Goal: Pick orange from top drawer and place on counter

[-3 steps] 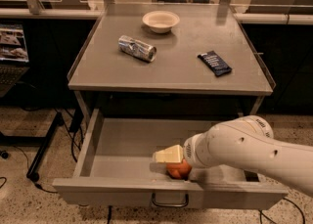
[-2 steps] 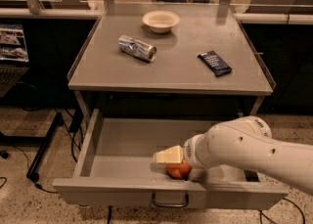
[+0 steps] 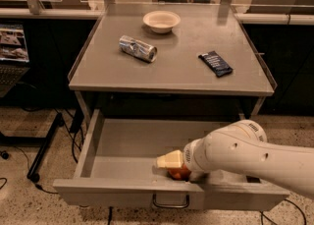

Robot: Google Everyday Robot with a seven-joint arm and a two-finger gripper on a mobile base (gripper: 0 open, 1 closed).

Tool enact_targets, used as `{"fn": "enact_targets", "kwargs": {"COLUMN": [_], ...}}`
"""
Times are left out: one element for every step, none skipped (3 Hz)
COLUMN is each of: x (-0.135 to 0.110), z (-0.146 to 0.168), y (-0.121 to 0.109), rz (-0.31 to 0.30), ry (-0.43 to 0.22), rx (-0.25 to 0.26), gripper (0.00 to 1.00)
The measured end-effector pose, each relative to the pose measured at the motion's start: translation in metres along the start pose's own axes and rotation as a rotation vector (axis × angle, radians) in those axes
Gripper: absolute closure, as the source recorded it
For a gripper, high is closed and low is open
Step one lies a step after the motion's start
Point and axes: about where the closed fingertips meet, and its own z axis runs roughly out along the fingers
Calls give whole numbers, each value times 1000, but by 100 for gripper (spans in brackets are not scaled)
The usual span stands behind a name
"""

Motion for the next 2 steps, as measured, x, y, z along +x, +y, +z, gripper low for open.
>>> {"fn": "enact_targets", "kwargs": {"x": [0, 0], "z": [0, 0], "y": [0, 0], "rz": [0, 0], "ry": [0, 0], "rx": [0, 0], "gripper": [26, 49]}}
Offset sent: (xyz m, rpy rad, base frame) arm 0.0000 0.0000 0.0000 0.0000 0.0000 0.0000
